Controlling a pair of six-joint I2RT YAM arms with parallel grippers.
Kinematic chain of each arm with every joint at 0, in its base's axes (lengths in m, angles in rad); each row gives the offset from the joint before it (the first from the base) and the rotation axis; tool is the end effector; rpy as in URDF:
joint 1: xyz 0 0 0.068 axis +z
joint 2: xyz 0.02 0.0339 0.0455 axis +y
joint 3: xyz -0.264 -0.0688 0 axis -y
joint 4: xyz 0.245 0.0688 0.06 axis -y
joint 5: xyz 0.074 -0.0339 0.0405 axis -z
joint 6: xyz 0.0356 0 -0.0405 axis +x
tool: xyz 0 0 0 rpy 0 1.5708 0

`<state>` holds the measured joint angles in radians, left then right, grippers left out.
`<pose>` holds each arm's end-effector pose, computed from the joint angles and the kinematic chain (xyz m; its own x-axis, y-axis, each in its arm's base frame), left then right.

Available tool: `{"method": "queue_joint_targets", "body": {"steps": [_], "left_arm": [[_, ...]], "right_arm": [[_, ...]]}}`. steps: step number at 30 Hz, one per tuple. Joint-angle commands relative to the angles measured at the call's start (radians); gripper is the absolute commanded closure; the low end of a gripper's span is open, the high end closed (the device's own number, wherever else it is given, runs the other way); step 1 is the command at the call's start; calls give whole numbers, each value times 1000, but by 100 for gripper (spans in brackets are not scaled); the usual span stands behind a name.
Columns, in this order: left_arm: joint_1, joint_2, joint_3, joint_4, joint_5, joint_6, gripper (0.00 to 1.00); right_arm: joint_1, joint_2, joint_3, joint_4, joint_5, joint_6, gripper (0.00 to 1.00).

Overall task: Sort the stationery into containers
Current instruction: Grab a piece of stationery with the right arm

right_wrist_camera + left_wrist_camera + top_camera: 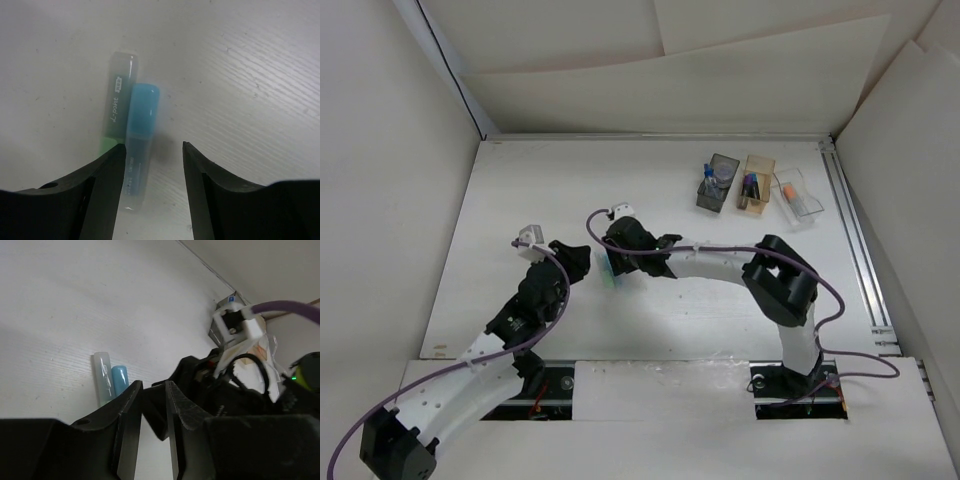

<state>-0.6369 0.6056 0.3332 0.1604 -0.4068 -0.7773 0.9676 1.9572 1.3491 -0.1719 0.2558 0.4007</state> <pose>0.1379 -0.0845 0.2437 -0.2254 -0.6345 -0.7394 0.1010 0.7396 -0.6654 0.2524 0.3506 0.1910 -0.6383 -0.2614 -0.7240 -0.4840 0.8677 0.1135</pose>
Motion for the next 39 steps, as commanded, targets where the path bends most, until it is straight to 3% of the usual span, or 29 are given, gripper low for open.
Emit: {"method": "queue_joint_targets", "body": {"steps": [1, 4, 10, 17, 33, 39], "left_arm": [[3, -36, 47, -42, -41, -7, 78], [3, -59, 38, -65, -41, 3, 78], [3, -69, 18, -53, -30, 3, 77], [3, -69, 0, -42, -21, 12, 76], [3, -101, -10, -36, -21, 12, 76], [3, -148, 0, -65, -52, 30, 75]], "right_arm": [[11, 31, 90, 20, 30, 47, 45], [29, 69, 104, 11, 8, 47, 42], [29, 109, 157, -9, 104, 67, 44], [29, 155, 193, -51, 151, 67, 64], [29, 72, 142, 11, 24, 87, 54], [29, 158, 163, 11, 13, 75, 52]]}}
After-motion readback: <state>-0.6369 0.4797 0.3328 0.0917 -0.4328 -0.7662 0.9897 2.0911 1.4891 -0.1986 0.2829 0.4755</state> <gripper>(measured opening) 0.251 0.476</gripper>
